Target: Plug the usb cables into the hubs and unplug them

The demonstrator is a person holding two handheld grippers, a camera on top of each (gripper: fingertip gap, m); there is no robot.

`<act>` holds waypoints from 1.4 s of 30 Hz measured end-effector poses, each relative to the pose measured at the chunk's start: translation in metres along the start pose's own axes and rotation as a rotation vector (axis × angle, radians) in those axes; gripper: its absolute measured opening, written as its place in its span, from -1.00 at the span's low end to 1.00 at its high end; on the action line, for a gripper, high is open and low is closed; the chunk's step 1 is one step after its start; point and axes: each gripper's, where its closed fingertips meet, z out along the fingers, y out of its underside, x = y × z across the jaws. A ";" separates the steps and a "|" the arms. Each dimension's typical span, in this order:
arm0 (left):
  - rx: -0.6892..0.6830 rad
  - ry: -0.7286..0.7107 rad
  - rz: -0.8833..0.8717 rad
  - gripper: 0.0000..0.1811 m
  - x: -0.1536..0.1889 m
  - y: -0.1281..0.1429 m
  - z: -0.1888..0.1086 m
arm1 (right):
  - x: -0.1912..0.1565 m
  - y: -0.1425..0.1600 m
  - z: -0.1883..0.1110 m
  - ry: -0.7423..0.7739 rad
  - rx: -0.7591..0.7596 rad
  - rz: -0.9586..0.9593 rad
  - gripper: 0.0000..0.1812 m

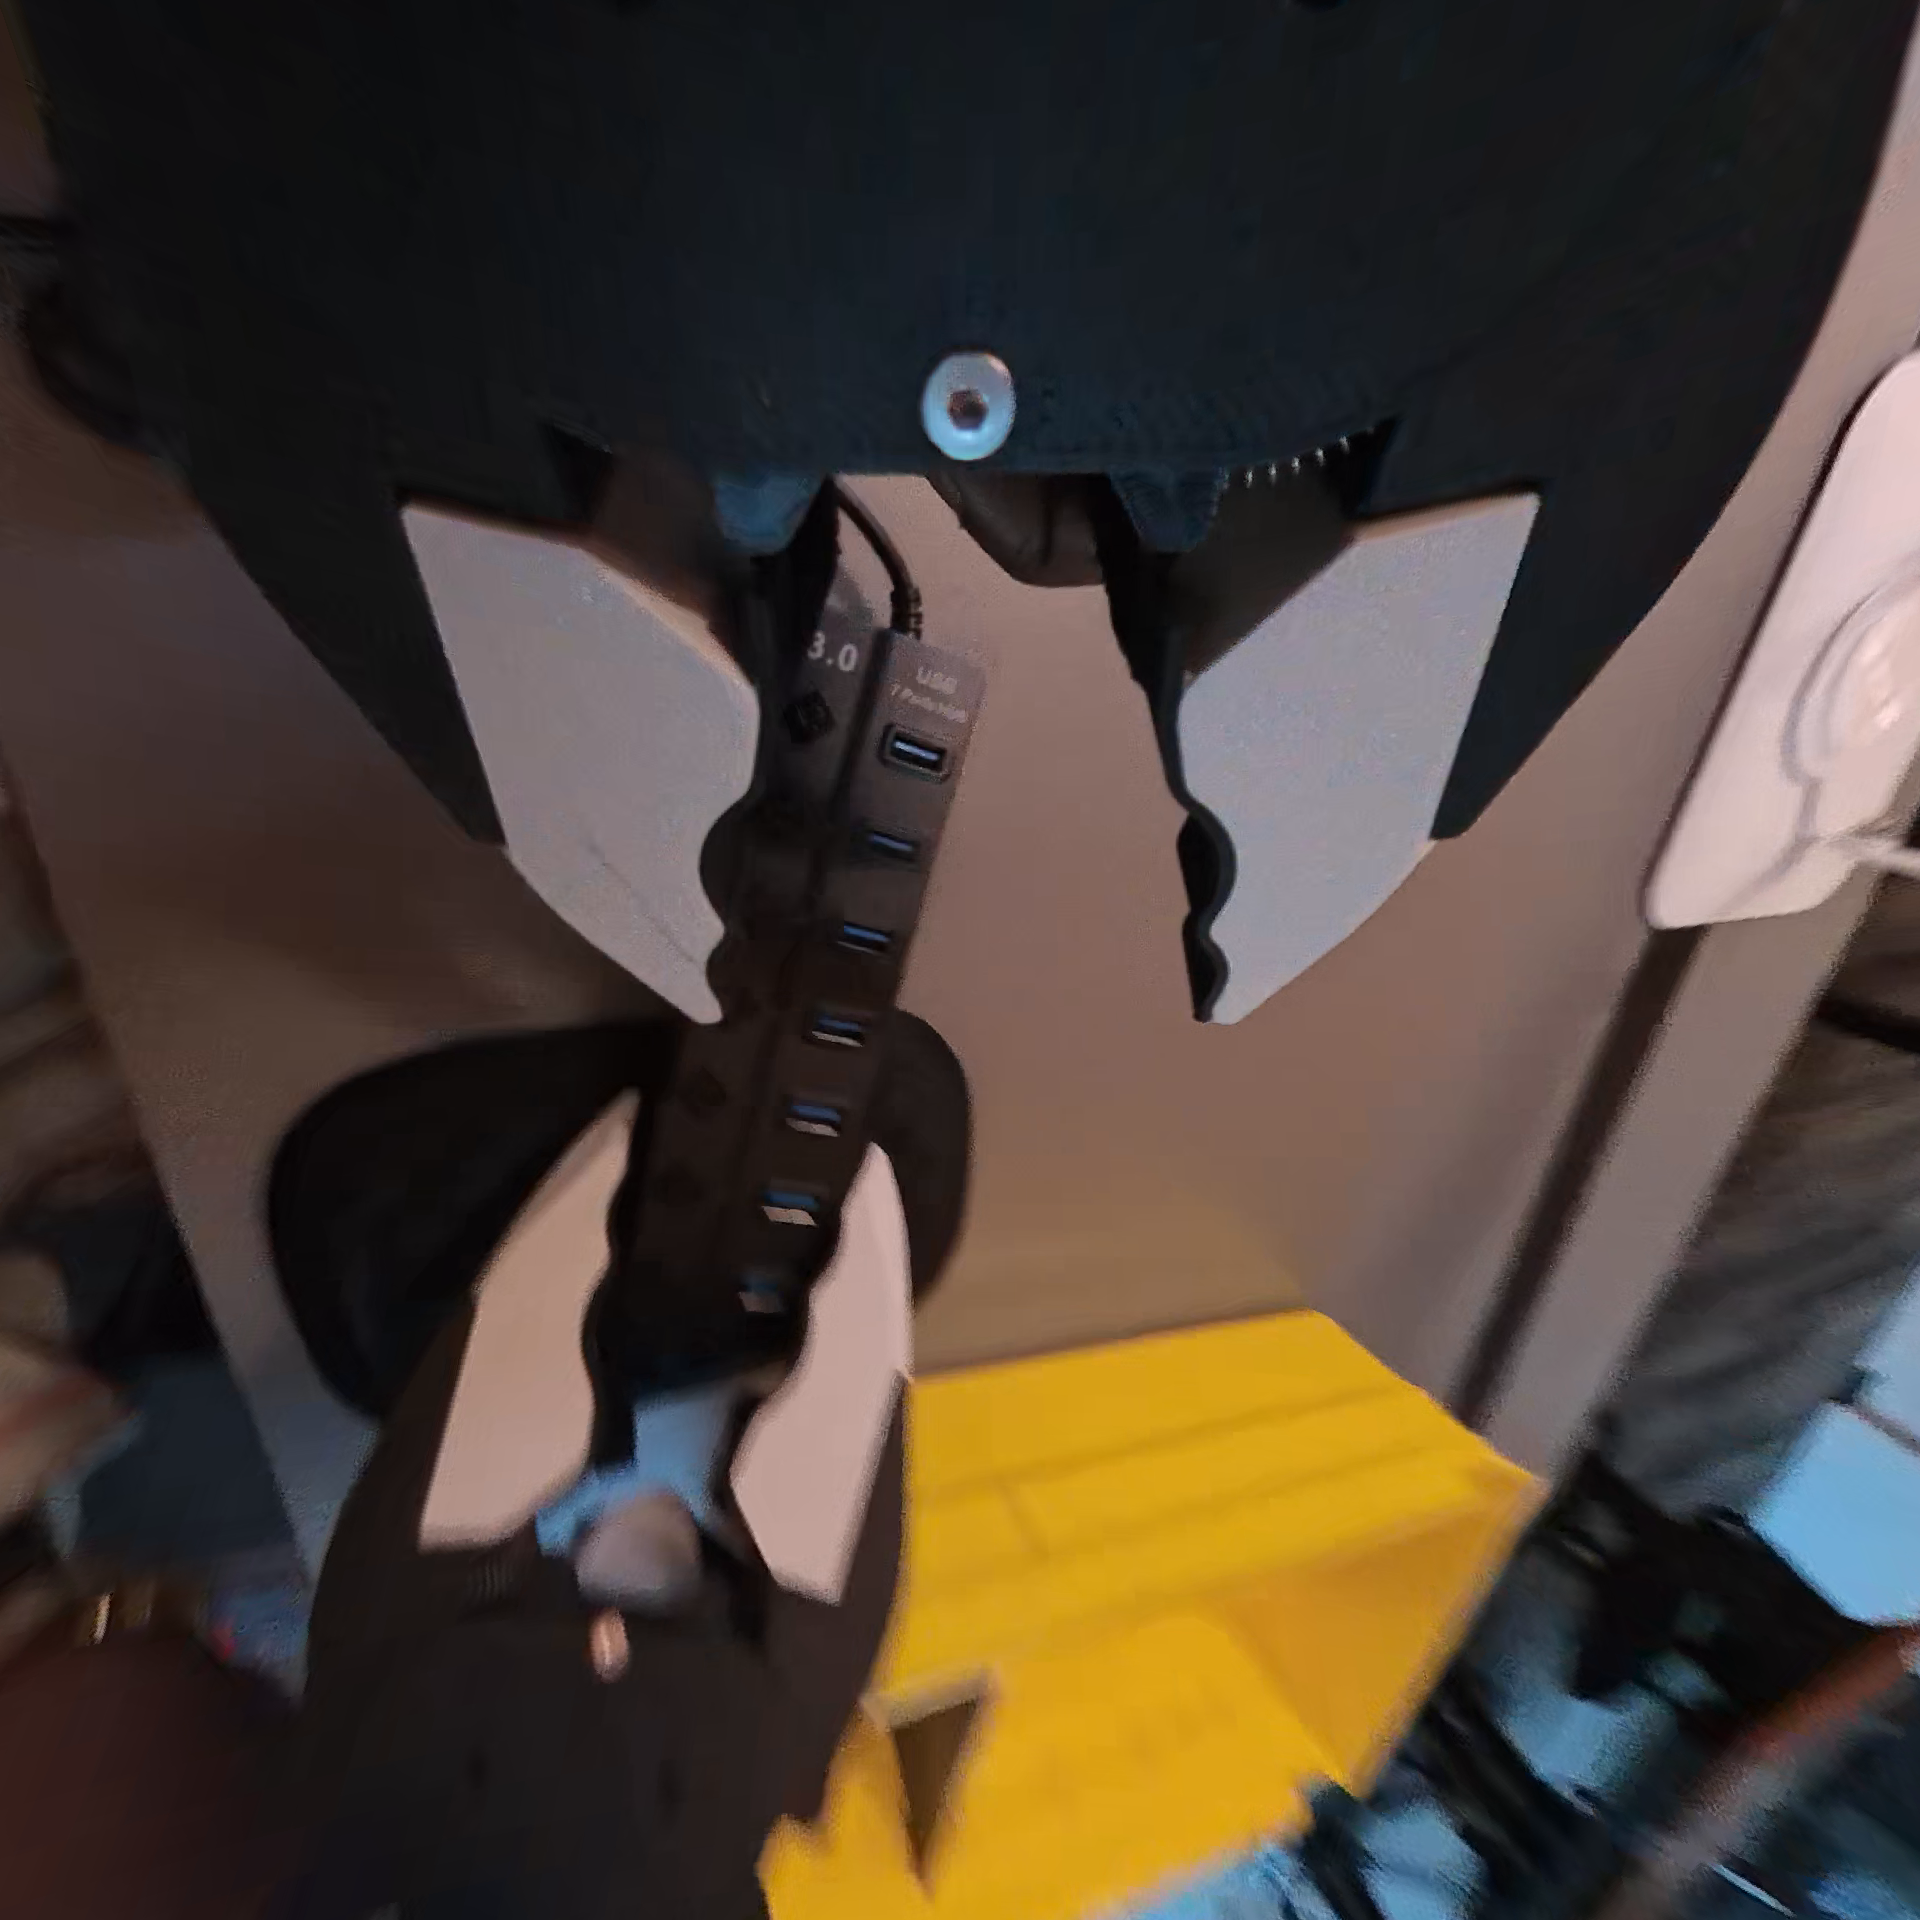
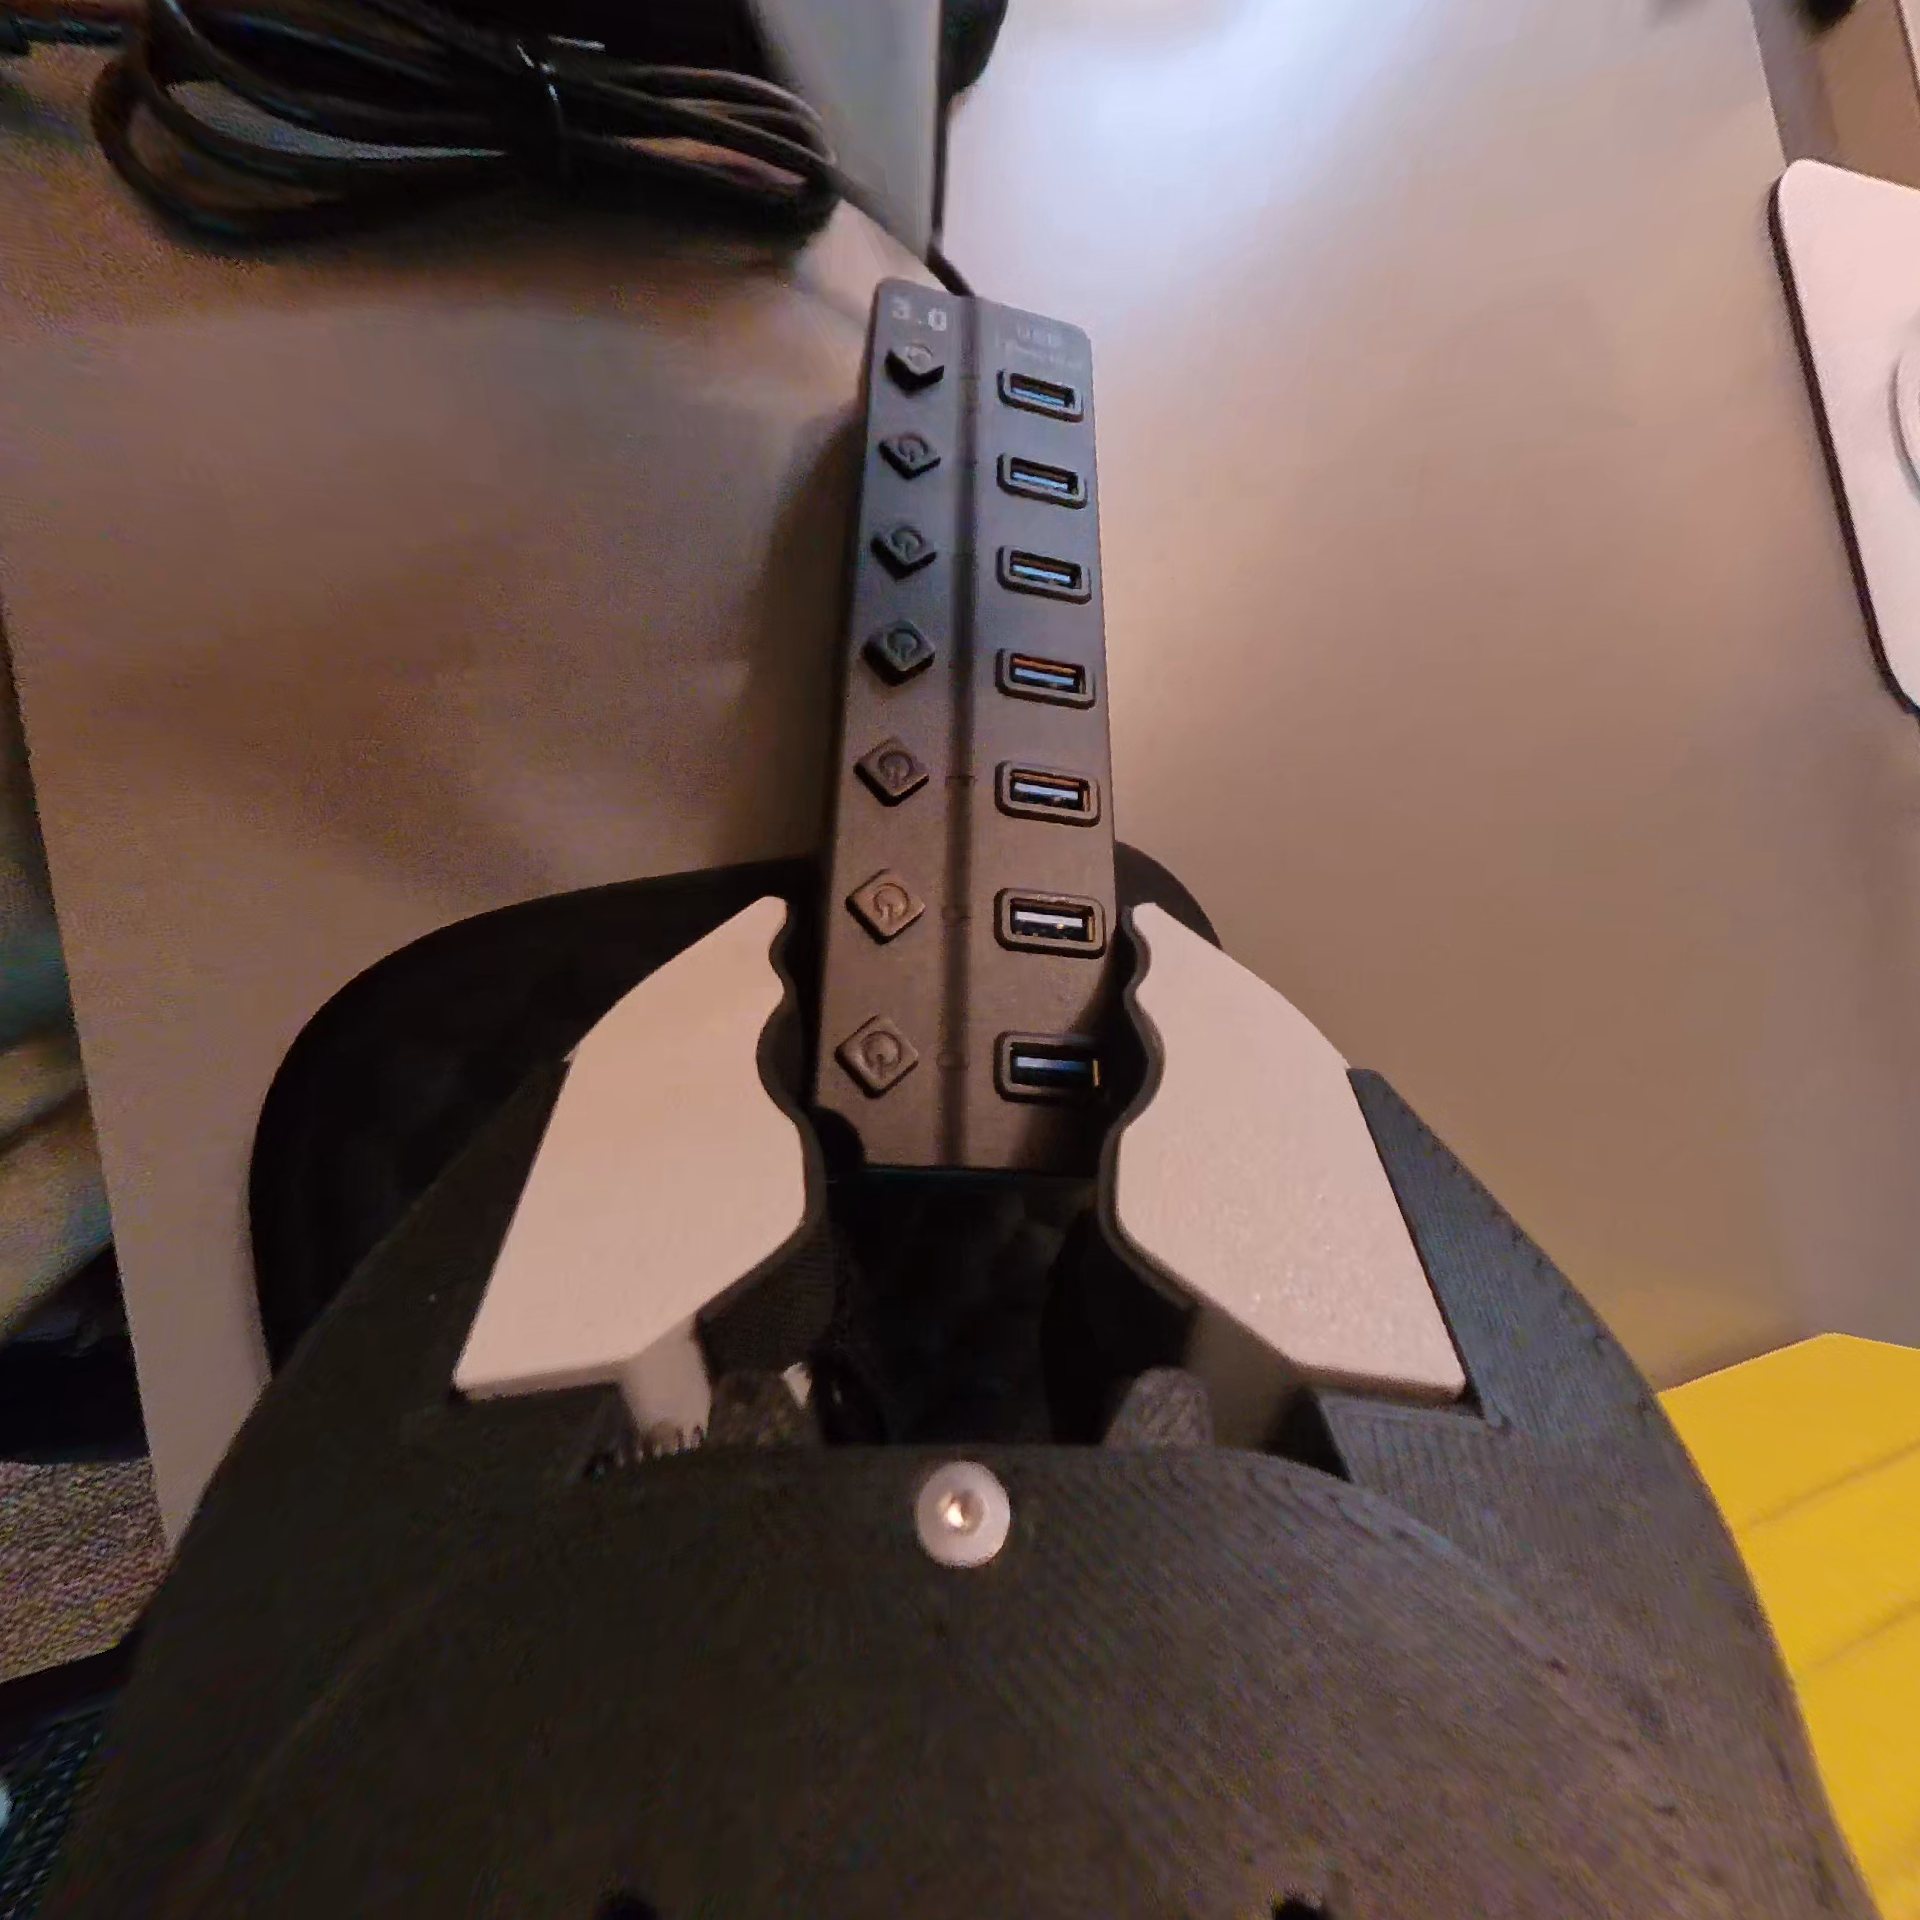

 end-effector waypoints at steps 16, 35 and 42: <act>-0.348 -0.422 -0.211 -0.51 -0.053 0.191 -0.320 | 0.026 -0.066 -0.077 0.256 0.424 -0.048 -0.38; -1.059 -0.079 0.214 -0.89 -0.050 0.288 -0.266 | 0.029 -0.081 -0.090 0.316 0.471 -0.073 -0.43; -1.002 -0.457 0.125 -0.92 -0.078 0.244 -0.321 | 0.032 -0.078 -0.096 0.342 0.487 -0.060 -0.44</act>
